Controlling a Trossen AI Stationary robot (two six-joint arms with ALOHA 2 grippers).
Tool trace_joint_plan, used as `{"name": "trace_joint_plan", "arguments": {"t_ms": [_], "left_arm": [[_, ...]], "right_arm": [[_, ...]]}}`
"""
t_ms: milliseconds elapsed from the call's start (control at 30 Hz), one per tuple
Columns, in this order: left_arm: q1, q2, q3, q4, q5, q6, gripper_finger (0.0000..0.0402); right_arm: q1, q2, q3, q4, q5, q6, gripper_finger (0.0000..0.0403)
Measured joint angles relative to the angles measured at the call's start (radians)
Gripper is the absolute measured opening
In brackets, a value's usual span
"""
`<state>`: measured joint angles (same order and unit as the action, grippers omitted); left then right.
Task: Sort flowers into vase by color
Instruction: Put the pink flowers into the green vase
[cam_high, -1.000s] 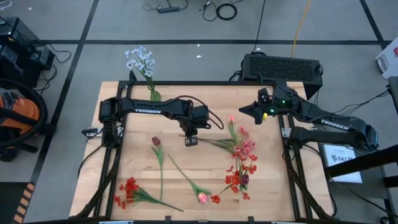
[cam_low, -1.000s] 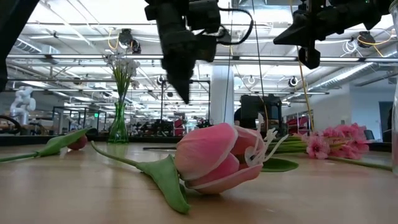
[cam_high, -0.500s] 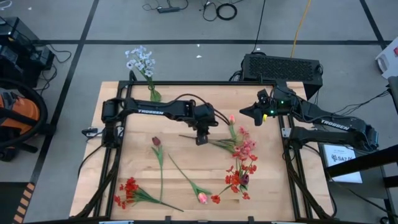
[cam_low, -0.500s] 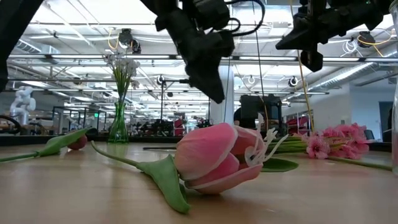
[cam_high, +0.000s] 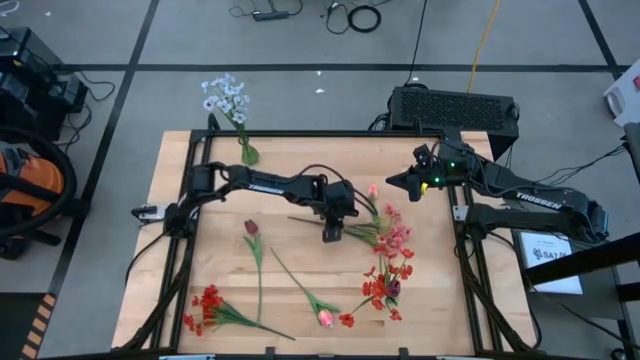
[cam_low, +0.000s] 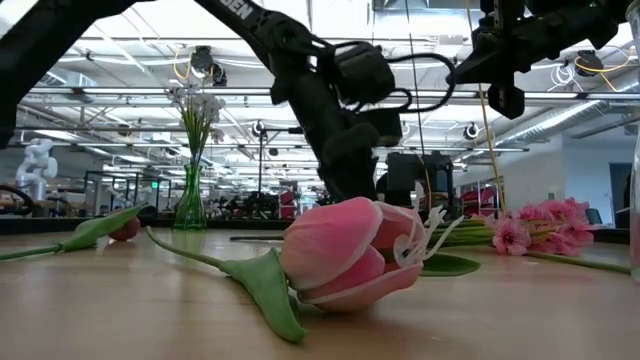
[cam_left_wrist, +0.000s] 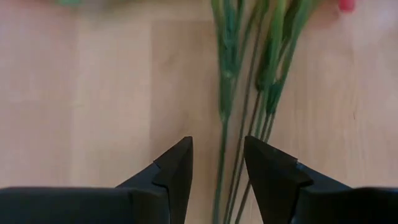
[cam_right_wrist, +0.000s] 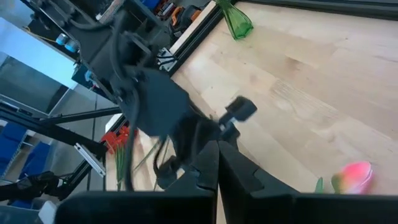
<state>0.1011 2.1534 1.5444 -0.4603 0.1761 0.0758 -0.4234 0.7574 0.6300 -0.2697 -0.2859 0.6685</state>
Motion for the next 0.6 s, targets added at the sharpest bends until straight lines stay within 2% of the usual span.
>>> {"name": "trace_joint_plan", "arguments": {"t_ms": [400,500,600], "left_arm": [[-0.018,0.048,0.004,-0.004,0.005,0.099,0.0148],[-0.018,0.048,0.007,-0.055,-0.020,0.159,0.0128],[-0.019,0.048,0.010,-0.133,-0.066,0.165,0.0082]], "right_arm": [[0.000,0.000,0.000,0.001,0.020,0.000,0.0000],[0.000,0.000,0.000,0.002,0.027,0.001,0.0000],[0.000,0.000,0.000,0.002,0.027,0.001,0.0000]]}}
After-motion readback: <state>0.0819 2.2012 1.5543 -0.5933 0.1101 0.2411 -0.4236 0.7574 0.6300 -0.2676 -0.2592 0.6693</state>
